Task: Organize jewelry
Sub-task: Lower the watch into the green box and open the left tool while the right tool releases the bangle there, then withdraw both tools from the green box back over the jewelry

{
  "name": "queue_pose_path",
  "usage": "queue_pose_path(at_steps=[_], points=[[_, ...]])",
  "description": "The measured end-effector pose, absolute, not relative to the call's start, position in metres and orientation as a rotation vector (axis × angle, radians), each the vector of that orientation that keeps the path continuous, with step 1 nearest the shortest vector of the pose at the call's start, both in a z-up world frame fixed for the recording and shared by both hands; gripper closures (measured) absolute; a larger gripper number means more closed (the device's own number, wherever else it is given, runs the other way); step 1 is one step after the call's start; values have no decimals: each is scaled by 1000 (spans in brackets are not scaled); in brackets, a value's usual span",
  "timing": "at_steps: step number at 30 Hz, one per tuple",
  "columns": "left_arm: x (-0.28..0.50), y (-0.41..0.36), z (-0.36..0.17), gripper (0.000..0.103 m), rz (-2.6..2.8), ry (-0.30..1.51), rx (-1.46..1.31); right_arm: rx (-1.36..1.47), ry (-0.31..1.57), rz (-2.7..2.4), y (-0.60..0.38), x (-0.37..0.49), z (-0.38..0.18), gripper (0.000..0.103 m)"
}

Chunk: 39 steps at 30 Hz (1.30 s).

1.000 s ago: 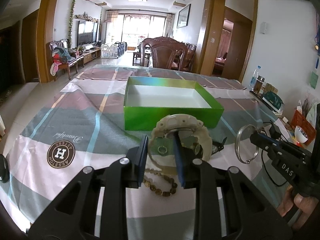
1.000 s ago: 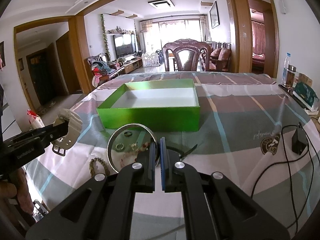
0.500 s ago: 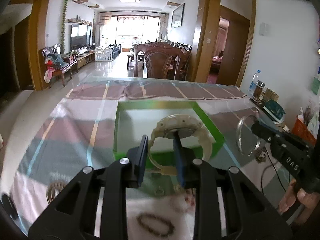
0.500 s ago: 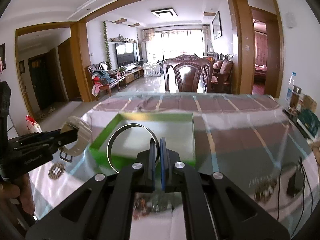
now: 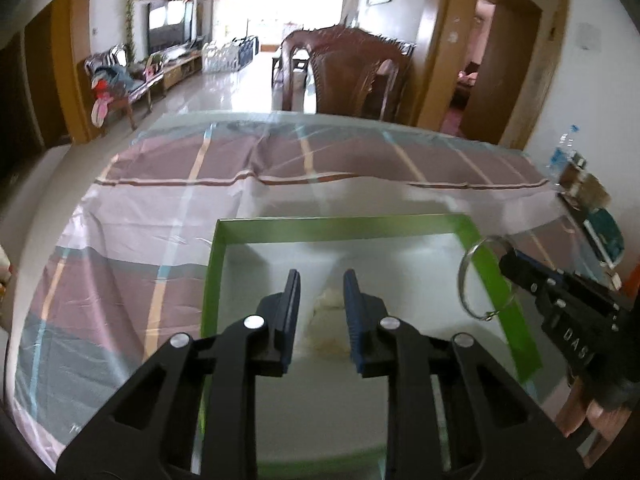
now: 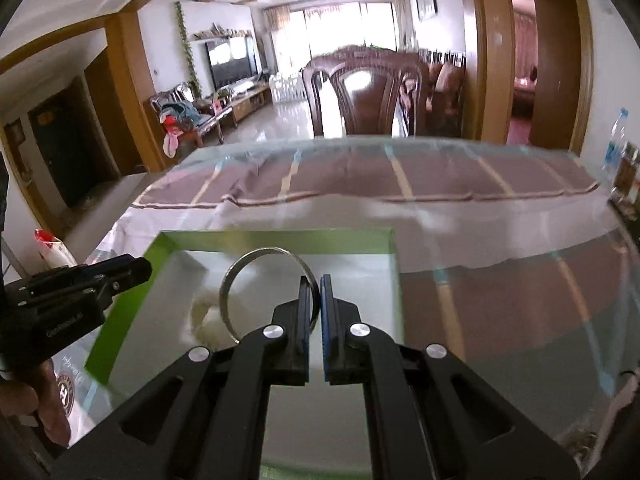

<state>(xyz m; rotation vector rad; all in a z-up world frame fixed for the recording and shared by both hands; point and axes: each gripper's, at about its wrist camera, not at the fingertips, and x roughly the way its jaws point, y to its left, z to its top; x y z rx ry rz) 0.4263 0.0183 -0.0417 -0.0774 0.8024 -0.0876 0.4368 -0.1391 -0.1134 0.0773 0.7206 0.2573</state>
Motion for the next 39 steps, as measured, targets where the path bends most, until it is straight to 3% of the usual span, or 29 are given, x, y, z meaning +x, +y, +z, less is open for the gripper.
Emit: queue_pose_path(at_steps=[1,2,3,4,5,8,14,19,27,39], points=[[426,20,-45,69,-75,801,-80,71,727,239,-138,445,-120,95],[428,24,-47,47,-49,796,-87,57,723,222,-139,446,-123,77],[422,29,-46,36,-29,773,-106,46,713,199,-141,445,-123,61],[413,34,-41,22,-26,737,-125,69,677,190,-146,437,-118,35],[402,38,-35,18,-29,694,-137,100,625,187,-152,426,-111,26],[348,51,-10,10,-30,558,-146,181,469,169,-177,371,-86,14],[215,69,12,4,-21,329,-170,177,393,202,-195,253,-63,6],[147,67,-11,4,-16,347,-175,126,376,175,-187,174,-82,6],[116,39,-56,4,-21,475,-88,65,459,201,-161,127,-128,6],[106,27,-68,4,-53,520,-60,96,456,178,-163,119,-124,6]])
